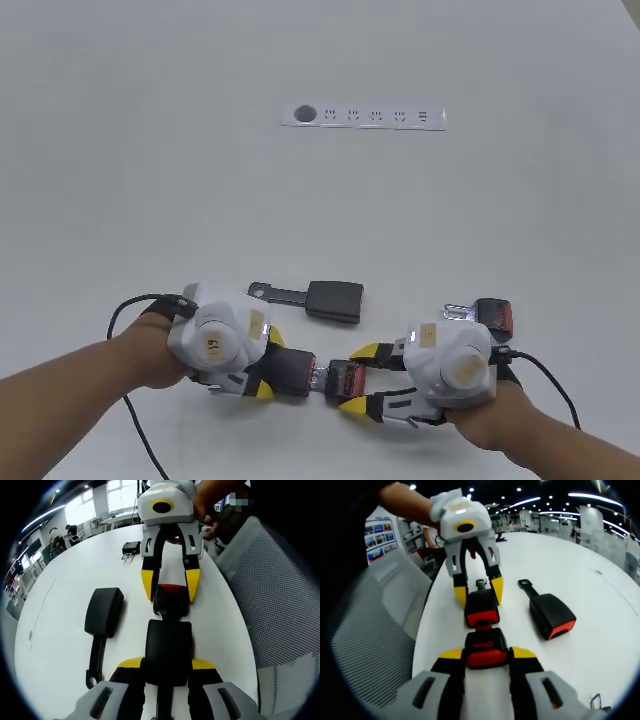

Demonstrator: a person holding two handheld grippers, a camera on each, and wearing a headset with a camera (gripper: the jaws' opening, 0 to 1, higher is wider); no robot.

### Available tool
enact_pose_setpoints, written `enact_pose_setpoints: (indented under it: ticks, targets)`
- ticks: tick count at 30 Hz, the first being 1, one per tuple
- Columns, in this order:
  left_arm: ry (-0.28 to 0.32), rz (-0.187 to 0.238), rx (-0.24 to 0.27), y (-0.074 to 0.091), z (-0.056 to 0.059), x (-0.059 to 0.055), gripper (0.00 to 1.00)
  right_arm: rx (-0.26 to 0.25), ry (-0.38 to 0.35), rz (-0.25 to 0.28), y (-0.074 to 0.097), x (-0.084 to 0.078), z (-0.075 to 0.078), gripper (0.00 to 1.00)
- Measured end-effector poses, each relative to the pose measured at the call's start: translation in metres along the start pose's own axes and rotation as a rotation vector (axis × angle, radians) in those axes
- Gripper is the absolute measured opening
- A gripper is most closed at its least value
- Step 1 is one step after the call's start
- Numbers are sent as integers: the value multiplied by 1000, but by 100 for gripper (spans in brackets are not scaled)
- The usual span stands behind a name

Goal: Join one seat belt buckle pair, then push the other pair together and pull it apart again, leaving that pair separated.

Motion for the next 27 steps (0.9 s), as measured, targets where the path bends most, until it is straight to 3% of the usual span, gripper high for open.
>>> enact_pose_setpoints:
  ticks: [5, 21, 27]
  targets:
    - [14, 5, 9, 0, 1, 1, 33, -15, -11, 7, -12, 10, -3, 33]
    - [23, 0, 4, 1, 0, 1, 33, -7, -1, -18, -9, 9, -4, 33]
    - [15, 6, 1, 1, 0, 0, 33, -13, 33, -29, -7, 6, -4, 33]
Point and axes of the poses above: the centre of the closed fingertips' face, and the gripper's own axes: y roughly backward along the fingers, z roughly to its right, x roughly out of its top, the point moved 7 cm from there along y, roughly backward along the fingers, and after that the axes turned 3 degrees about x, right-handed, at the moved point
